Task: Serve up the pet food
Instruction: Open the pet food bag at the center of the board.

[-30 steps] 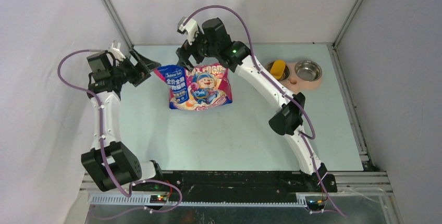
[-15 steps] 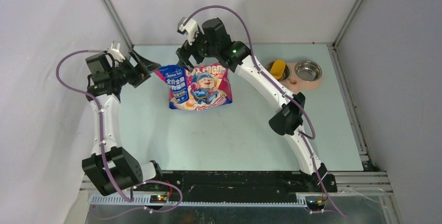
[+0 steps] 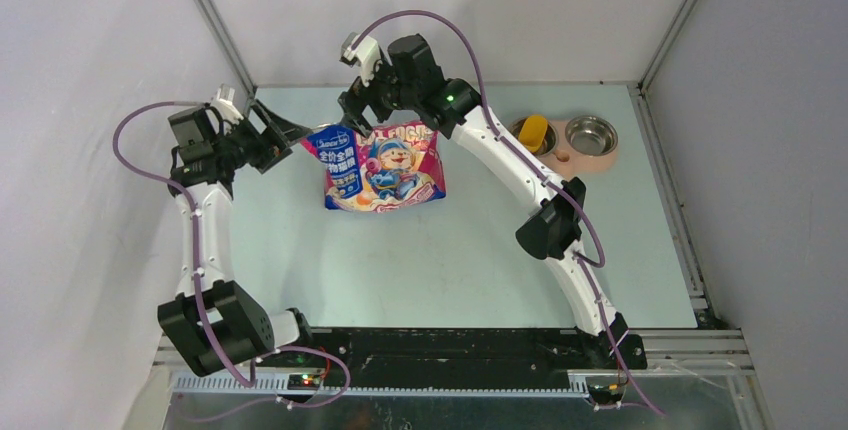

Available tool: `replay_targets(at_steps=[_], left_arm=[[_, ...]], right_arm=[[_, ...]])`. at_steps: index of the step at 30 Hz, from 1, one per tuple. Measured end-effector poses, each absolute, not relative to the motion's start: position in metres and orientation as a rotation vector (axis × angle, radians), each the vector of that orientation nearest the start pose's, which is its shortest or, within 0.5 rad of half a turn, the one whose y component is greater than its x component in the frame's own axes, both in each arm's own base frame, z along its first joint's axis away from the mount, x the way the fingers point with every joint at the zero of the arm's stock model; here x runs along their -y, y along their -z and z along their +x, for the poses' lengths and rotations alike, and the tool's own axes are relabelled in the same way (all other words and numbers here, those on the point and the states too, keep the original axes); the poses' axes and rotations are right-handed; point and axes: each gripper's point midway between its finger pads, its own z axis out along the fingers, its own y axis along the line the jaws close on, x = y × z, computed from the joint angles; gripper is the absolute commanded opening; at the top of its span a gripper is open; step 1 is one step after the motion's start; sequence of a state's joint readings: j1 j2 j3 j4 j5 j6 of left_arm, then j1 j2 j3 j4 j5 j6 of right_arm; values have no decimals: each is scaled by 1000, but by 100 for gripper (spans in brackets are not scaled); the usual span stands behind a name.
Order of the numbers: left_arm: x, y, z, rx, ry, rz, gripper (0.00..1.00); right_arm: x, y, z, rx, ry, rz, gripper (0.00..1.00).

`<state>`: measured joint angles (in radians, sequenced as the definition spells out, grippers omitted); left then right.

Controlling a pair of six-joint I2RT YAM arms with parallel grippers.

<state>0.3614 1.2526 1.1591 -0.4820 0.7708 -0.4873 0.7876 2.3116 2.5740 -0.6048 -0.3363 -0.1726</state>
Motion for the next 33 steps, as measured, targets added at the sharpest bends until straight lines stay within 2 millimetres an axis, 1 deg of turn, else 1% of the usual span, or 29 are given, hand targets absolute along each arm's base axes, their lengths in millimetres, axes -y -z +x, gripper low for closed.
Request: replay_targets(at_steps=[5,11,17,25,33], left_arm=[[13,-269,351,-2045,895,-431,91],[11,-264,354,-2056,896,-452,91],[9,-262,359,-2063,912,-485,91],[11,-263,359,-2060,940,-528,92],[11,-265,363,-2034,972,-581,94]], right_arm=[[-485,-310,411,-1621,-731,-1106,100],[-485,-310,411,-1618,-727,-1109,99],[-484,-310,413,-1584,-695,-1146,100],[-485,-315,416,-1447,-569,-1266,100],[-499,-326,412,-1278,-391,-1354,100]])
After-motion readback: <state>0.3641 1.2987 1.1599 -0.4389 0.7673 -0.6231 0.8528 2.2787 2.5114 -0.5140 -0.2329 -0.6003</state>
